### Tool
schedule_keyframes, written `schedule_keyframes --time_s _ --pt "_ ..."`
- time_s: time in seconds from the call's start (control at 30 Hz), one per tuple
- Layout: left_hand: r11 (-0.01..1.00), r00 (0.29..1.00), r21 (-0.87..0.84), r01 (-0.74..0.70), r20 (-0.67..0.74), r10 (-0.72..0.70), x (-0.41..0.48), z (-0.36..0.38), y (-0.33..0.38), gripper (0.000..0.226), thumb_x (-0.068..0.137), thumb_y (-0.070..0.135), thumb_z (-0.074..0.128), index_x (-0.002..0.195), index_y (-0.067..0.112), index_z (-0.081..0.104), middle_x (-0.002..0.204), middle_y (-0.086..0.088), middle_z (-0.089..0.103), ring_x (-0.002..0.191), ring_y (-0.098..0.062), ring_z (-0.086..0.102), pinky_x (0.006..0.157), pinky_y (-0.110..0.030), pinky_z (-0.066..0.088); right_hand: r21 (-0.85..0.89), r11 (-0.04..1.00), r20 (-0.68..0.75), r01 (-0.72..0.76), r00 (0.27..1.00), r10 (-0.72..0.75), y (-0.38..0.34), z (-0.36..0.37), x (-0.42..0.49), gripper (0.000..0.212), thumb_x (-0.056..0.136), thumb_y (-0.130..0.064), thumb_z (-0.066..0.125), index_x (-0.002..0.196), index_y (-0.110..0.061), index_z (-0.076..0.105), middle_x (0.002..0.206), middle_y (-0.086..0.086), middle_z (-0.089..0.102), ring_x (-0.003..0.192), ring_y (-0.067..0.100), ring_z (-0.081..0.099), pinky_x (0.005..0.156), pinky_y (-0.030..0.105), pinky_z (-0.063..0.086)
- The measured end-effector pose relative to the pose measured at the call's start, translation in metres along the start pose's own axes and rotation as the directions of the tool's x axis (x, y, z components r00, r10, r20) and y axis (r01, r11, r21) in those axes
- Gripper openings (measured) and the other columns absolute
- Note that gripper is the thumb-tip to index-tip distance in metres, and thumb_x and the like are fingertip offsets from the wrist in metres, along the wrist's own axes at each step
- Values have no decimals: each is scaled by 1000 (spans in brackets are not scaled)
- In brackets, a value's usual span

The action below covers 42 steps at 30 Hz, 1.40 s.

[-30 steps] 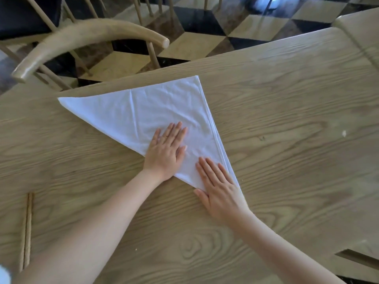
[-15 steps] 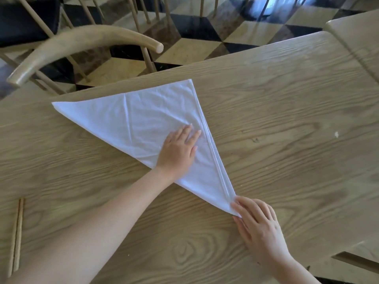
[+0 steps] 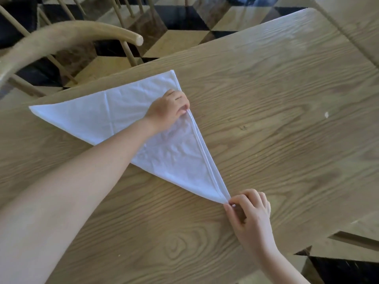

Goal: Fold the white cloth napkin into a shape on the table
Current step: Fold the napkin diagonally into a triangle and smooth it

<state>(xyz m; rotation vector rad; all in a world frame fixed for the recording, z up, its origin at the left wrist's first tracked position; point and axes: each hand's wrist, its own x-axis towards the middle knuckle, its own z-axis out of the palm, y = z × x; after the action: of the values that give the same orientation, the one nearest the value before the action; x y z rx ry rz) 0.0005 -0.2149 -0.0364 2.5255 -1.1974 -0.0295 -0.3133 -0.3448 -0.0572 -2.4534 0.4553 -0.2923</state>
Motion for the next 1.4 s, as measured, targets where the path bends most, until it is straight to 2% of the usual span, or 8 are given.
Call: schedule_keyframes --time_s 0.23,0.4,0.77,0.9,1.13,1.2,1.3,1.4 --pt "999 999 35 -18 47 16 12 -4 -3 5 85 3 55 86 7 57 105 -5 59 101 -25 52 67 -35 44 -69 987 13 -146 989 148 -11 -1 0 20 80 -41 53 68 -26 60 77 -11 48 79 13 39 72 23 20" --pt "995 997 89 -50 57 45 16 -3 -4 5 85 2 54 84 6 57 95 -10 58 94 -29 53 62 -37 42 -104 961 58 -257 963 264 -17 0 1 15 78 -28 71 69 -24 59 78 -9 49 80 16 41 72 30 27" --pt "976 989 163 -147 49 141 21 -3 -6 6 80 -5 57 80 0 59 84 -20 55 80 -37 54 60 -47 47 -254 934 -39 -252 967 250 -23 2 0 16 80 -29 65 67 -21 57 74 -8 42 74 15 34 68 31 30" --pt "993 998 96 -62 0 63 18 1 -4 5 84 -1 57 87 0 60 90 -20 56 87 -37 53 65 -44 46 -219 928 -20 -302 952 305 -24 0 1 22 78 -26 72 69 -22 52 75 -8 44 73 16 38 69 31 29" --pt "983 962 -13 184 -201 -183 -8 18 16 37 86 15 47 119 -1 53 123 -26 51 104 -40 54 86 -48 48 -82 965 -70 -247 968 242 -16 1 -4 12 83 -22 68 79 -23 56 74 -11 48 71 15 46 74 24 21" --pt "991 974 46 123 -195 -112 -29 31 32 43 90 23 39 124 1 53 129 -23 53 115 -37 54 97 -48 42 -79 973 -78 -217 974 211 -15 0 -3 8 82 -28 61 78 -23 56 73 -13 48 70 13 46 75 23 22" --pt "990 994 99 101 17 -104 -53 47 52 61 92 43 27 141 8 36 150 -13 32 140 -26 28 115 -49 15 -101 977 -70 -188 981 181 -14 -2 0 9 82 -31 56 78 -23 56 72 -12 48 70 15 48 75 24 22" --pt "976 981 140 164 81 -176 -54 53 56 71 88 52 14 147 12 18 156 -7 13 144 -19 10 116 -45 -1 -225 974 -93 3 995 -25 -14 -7 1 12 86 -30 49 85 -22 57 79 -7 54 76 16 44 76 25 22"
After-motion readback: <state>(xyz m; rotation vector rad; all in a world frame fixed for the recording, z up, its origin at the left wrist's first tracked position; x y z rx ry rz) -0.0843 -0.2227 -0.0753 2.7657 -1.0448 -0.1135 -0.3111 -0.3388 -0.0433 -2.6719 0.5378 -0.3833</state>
